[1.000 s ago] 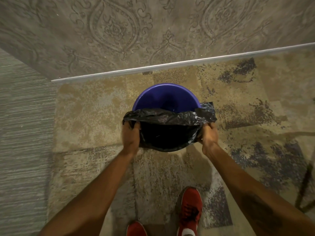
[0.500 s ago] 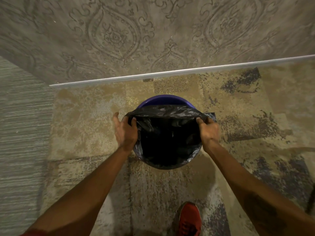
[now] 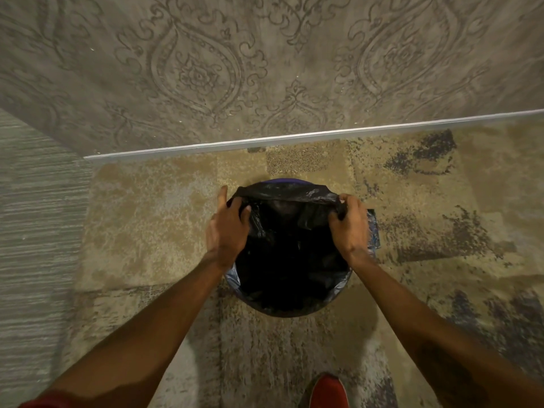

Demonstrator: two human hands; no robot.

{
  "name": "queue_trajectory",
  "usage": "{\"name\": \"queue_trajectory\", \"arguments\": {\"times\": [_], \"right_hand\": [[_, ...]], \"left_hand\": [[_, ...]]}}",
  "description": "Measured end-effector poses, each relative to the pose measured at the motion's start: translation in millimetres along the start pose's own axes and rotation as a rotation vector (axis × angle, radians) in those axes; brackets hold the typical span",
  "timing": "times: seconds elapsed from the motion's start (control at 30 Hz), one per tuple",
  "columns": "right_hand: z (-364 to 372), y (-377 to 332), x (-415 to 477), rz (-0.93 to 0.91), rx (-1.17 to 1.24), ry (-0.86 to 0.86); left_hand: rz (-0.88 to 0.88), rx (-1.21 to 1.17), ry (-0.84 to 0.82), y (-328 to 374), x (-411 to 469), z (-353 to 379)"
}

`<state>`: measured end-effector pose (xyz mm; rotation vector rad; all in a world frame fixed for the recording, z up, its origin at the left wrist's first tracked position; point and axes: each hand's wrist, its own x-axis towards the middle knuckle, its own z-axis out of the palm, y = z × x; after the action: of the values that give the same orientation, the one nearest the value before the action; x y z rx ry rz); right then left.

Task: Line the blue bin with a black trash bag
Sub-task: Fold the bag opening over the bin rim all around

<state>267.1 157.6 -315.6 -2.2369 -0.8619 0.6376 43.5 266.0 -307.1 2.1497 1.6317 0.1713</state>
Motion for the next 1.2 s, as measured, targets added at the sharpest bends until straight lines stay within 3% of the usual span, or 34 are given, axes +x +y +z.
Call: {"name": "queue_trajectory", "arguments": {"times": [0.2, 0.37, 0.6, 0.73, 0.83, 1.0, 1.07, 1.13, 1.2], "right_hand": [[7, 0, 7, -0.143, -0.029, 0.063], [9, 7, 15, -0.275, -0.225, -0.058], [11, -1, 28, -0.225, -0.171, -0.185], [11, 3, 38, -0.080, -0.034, -0.292], [10, 8, 44, 0.053, 0.100, -0.329], [10, 12, 44, 0.142, 0.059, -0.301], [9, 9, 41, 0.043, -0.049, -0.195], [9, 4, 36, -0.168, -0.171, -0.079], [11, -3, 34, -0.329, -0.193, -0.053]], "left_hand": [[0.043, 0.302, -0.025, 7, 13, 4], [0.192, 0.449, 0.091, 5, 24, 7], [0.066, 0.016, -0.036, 3, 42, 16], [-0.028, -0.285, -0.081, -5, 49, 21], [-0.152, -0.352, -0.031, -4, 55, 20], [-0.309, -0.372, -0.190, -12, 65, 22], [-0.296, -0.363, -0.197, -14, 65, 20], [-0.268, -0.360, -0.160, -15, 62, 17], [-0.261, -0.345, -0.092, -17, 58, 15]]}}
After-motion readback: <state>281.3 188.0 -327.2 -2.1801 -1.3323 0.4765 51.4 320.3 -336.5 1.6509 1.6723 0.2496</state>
